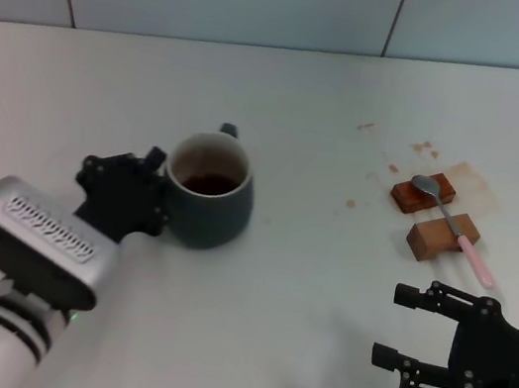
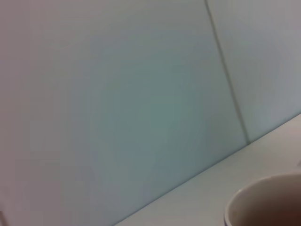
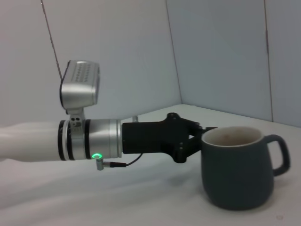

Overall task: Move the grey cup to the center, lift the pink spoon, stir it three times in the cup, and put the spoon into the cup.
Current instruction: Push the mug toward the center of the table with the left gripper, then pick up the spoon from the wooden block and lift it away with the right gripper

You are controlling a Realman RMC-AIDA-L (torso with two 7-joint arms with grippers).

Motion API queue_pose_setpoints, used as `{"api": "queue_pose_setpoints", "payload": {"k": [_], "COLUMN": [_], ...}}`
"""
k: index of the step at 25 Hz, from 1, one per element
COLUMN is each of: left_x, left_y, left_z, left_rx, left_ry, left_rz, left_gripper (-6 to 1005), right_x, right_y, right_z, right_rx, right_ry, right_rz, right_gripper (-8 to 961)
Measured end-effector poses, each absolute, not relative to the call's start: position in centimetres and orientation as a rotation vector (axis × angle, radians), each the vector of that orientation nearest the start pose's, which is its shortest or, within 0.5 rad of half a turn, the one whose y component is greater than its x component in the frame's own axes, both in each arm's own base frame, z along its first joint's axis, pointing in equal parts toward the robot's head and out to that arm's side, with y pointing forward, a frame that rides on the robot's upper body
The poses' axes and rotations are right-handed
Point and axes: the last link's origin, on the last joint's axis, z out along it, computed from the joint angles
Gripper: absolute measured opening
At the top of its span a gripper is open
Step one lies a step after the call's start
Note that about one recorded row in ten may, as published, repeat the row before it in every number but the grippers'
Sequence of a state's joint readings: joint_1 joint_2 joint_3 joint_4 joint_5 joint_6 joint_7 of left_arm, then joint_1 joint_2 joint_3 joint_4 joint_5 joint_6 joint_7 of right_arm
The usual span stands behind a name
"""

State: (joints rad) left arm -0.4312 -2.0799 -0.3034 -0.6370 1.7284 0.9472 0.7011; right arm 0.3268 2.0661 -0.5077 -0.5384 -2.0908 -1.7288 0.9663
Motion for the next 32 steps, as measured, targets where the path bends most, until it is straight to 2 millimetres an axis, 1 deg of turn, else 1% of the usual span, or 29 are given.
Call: {"api": "queue_pose_setpoints", "payload": {"k": [3, 10, 14, 17, 19, 21, 24, 26, 28, 29, 30, 32], "left_x": [-23.8, -22.4, -22.3, -23.4, -24.9, -26.2, -28.5, -29.9, -31.0, -31.3, -31.6, -31.8], "left_y": [30.1, 30.4, 30.4, 30.6, 30.9, 31.0, 31.2, 31.2, 31.2, 31.1, 30.9, 30.5], "left_z": [-12.7, -13.4, -13.4, -12.5, -11.1, -9.7, -6.9, -4.7, -1.9, -0.9, 0.8, 3.1], "left_rx": [-1.967, -2.007, -2.001, -1.953, -1.911, -1.903, -1.954, -1.997, -2.056, -2.086, -2.145, -2.248], "left_ry": [-0.253, -0.301, -0.356, -0.452, -0.488, -0.484, -0.468, -0.455, -0.423, -0.410, -0.390, -0.361], "left_rz": [-0.401, -0.460, -0.498, -0.553, -0.613, -0.677, -0.791, -0.844, -0.872, -0.882, -0.896, -0.913], "left_gripper": [-1, -1, -1, -1, -1, -1, -1, -1, -1, -1, -1, -1], "right_x": [32.4, 32.4, 32.4, 32.5, 32.5, 32.5, 32.5, 32.4, 32.4, 32.4, 32.4, 32.3], "right_y": [24.2, 24.1, 24.1, 24.1, 24.1, 24.1, 24.2, 24.2, 24.2, 24.2, 24.3, 24.3], "right_z": [0.0, 0.0, 0.0, 0.0, 0.0, 0.0, 0.1, 0.1, 0.1, 0.2, 0.2, 0.2], "right_rx": [-2.682, -2.684, -2.684, -2.682, -2.681, -2.679, -2.674, -2.670, -2.669, -2.668, -2.668, -2.666], "right_ry": [0.462, 0.460, 0.460, 0.453, 0.451, 0.451, 0.449, 0.447, 0.445, 0.443, 0.442, 0.440], "right_rz": [0.765, 0.770, 0.770, 0.763, 0.762, 0.762, 0.766, 0.773, 0.776, 0.776, 0.776, 0.776], "right_gripper": [778, 778, 778, 778, 778, 778, 778, 778, 778, 778, 778, 778]}}
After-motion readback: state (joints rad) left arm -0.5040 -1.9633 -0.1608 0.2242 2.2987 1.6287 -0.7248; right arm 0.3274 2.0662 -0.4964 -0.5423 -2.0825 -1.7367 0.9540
